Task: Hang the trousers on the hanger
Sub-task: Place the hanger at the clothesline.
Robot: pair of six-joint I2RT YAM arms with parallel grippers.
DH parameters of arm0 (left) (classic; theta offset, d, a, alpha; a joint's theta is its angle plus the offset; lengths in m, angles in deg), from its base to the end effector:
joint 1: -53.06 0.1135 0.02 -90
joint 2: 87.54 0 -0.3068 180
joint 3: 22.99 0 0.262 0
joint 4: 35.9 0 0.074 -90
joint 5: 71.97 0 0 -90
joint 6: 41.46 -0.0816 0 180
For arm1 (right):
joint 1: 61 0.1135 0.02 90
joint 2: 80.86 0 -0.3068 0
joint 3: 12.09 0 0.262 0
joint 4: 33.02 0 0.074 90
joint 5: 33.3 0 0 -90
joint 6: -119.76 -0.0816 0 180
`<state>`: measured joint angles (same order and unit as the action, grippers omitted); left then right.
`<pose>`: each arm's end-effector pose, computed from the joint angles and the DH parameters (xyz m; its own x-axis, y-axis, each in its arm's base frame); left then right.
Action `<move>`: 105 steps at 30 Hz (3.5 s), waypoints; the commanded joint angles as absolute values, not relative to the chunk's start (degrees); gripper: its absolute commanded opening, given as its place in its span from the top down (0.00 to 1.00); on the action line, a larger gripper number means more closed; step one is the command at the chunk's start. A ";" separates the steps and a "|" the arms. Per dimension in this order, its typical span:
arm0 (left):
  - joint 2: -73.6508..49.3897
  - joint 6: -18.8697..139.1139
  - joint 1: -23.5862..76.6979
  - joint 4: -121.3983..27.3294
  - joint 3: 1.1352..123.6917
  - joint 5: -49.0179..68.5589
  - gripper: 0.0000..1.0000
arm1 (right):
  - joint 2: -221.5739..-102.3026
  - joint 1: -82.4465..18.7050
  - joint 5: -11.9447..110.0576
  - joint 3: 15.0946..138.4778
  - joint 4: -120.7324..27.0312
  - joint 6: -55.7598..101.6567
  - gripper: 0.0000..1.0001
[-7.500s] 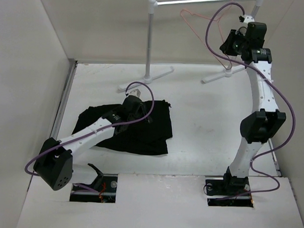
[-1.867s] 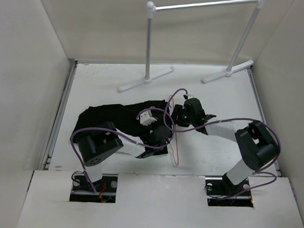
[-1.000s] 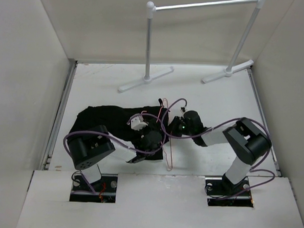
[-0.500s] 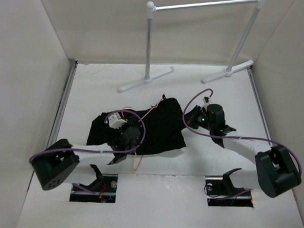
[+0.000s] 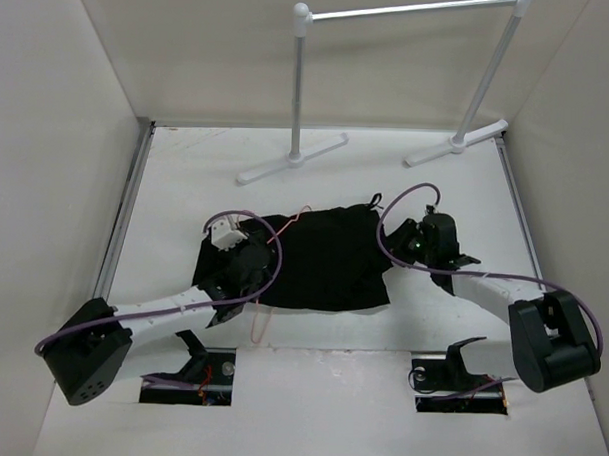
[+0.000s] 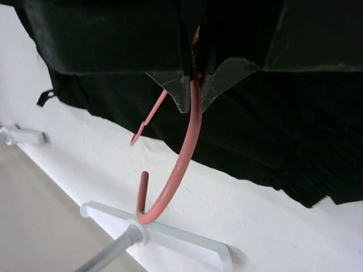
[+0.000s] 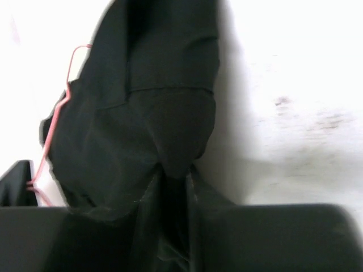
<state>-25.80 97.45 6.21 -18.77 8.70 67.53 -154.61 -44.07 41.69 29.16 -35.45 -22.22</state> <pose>0.1994 -0.1219 0.2241 -0.0756 -0.6351 -0.7687 -0.1370 0.7703 -0.6229 0.2621 0.1019 0.1798 -0.7190 0.5765 -0.3882 0.1332 0.6624 0.7372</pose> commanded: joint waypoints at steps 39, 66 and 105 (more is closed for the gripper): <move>-15.38 91.96 -6.13 -38.24 48.95 69.98 0.96 | -142.37 -5.41 54.86 46.59 -38.26 -19.28 0.36; -21.79 91.08 -5.61 -34.28 48.25 56.71 0.13 | -142.91 -7.51 55.99 44.66 -30.35 -27.37 0.95; -49.83 84.57 4.59 -64.60 40.87 53.98 0.00 | -159.50 -41.96 45.89 88.76 -46.08 -15.94 0.97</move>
